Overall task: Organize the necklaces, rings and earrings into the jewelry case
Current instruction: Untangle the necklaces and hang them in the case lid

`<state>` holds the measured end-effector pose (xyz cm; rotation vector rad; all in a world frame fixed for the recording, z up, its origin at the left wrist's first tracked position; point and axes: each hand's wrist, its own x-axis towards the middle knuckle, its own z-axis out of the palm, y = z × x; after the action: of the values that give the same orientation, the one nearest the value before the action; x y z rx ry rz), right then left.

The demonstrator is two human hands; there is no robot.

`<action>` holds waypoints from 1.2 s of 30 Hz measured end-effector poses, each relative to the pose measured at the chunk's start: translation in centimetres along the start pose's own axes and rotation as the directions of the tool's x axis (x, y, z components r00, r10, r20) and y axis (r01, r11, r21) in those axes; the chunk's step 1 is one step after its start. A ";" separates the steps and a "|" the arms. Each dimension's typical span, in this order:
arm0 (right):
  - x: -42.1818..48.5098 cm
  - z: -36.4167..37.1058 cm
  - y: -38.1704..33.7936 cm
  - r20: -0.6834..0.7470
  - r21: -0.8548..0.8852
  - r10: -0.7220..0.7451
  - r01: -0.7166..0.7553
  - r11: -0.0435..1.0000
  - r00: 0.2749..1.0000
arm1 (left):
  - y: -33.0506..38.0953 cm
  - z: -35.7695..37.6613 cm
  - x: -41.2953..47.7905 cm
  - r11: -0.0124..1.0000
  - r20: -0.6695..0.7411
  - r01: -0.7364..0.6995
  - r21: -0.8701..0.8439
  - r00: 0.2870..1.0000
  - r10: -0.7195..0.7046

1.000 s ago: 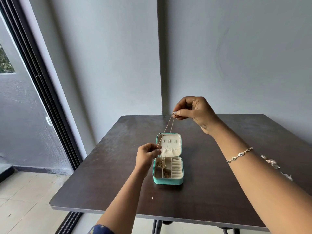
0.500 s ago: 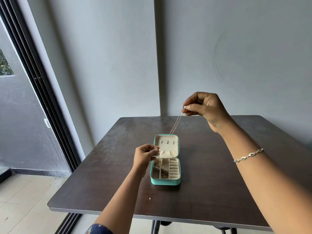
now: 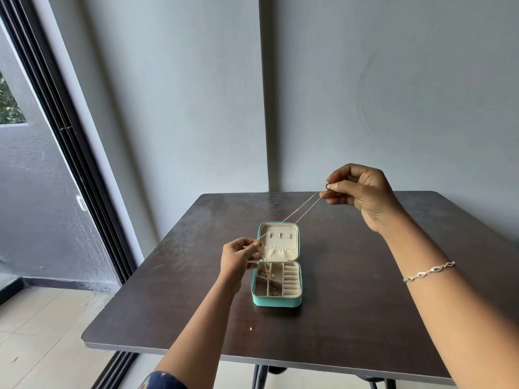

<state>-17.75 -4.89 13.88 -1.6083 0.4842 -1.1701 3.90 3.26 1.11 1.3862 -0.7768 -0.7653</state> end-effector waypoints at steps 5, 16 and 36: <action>-0.4 -0.6 0.4 -0.023 0.030 0.027 -0.026 0.999 0.999 | 0.2 0.1 -0.1 1.000 -0.014 -0.003 -0.021 1.000 0.002; -1.7 -1.8 1.2 -0.074 0.147 0.124 -0.112 0.983 0.990 | 0.5 0.3 -0.1 0.997 -0.071 -0.053 0.063 0.996 0.057; -2.8 -2.5 2.9 -0.106 0.302 0.214 -0.173 0.938 0.971 | 1.2 1.0 -0.6 0.999 -0.047 -0.039 -0.011 0.998 0.038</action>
<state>-20.42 -5.03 9.98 -1.2047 0.5209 -1.1474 2.74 3.31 2.32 1.3699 -0.7591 -0.7044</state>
